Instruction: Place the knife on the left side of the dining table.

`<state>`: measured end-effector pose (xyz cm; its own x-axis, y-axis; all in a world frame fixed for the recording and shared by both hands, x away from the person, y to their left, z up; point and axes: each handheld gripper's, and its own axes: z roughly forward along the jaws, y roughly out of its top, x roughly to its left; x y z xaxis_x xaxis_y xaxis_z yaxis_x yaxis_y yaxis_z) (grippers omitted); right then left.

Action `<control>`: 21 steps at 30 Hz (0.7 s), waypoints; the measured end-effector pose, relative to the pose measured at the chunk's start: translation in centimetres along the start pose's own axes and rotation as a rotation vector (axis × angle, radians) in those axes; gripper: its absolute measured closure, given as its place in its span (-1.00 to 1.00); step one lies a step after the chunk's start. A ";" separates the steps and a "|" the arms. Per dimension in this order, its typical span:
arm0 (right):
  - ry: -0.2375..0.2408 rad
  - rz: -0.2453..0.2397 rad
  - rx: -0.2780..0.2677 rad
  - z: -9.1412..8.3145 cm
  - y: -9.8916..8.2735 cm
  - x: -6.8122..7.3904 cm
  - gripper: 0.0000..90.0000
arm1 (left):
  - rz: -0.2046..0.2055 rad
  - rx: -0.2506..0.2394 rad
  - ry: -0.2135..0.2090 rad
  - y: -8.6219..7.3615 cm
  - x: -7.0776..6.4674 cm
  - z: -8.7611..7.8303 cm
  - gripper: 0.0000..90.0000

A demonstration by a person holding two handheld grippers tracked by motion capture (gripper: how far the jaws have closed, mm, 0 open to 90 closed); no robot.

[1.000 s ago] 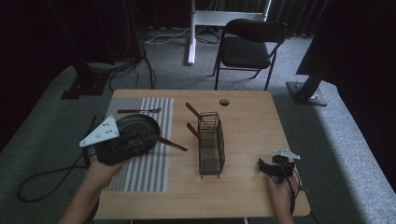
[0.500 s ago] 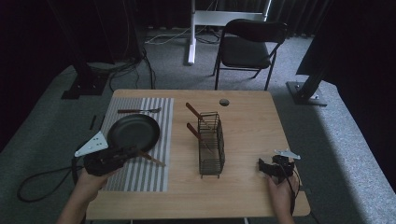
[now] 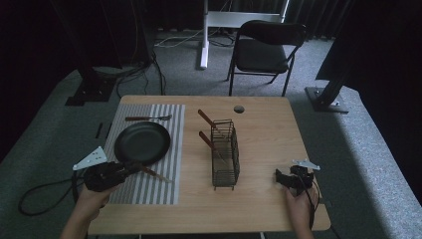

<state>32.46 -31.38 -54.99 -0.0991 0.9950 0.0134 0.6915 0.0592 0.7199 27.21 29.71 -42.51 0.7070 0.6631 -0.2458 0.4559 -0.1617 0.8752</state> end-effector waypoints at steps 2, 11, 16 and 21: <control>0.000 0.000 0.000 0.0 0.0 0.0 -0.73 | -0.035 -0.002 -0.003 -0.5 0.6 -0.4 0.66; 0.000 0.000 0.000 0.0 0.0 0.0 -0.73 | -0.209 -0.005 -0.003 -3.7 4.0 -1.8 0.61; 0.000 0.000 -0.001 0.0 0.0 0.0 -0.73 | -0.298 -0.009 0.020 -5.7 5.7 -1.9 0.68; 0.000 0.000 0.000 0.0 0.0 0.0 -0.73 | -0.401 -0.011 0.039 -7.7 7.7 -1.5 0.61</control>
<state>32.47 -31.38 -54.99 -0.0992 0.9950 0.0135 0.6913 0.0592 0.7202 28.35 37.18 -50.55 0.4528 0.6996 -0.5528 0.6855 0.1232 0.7175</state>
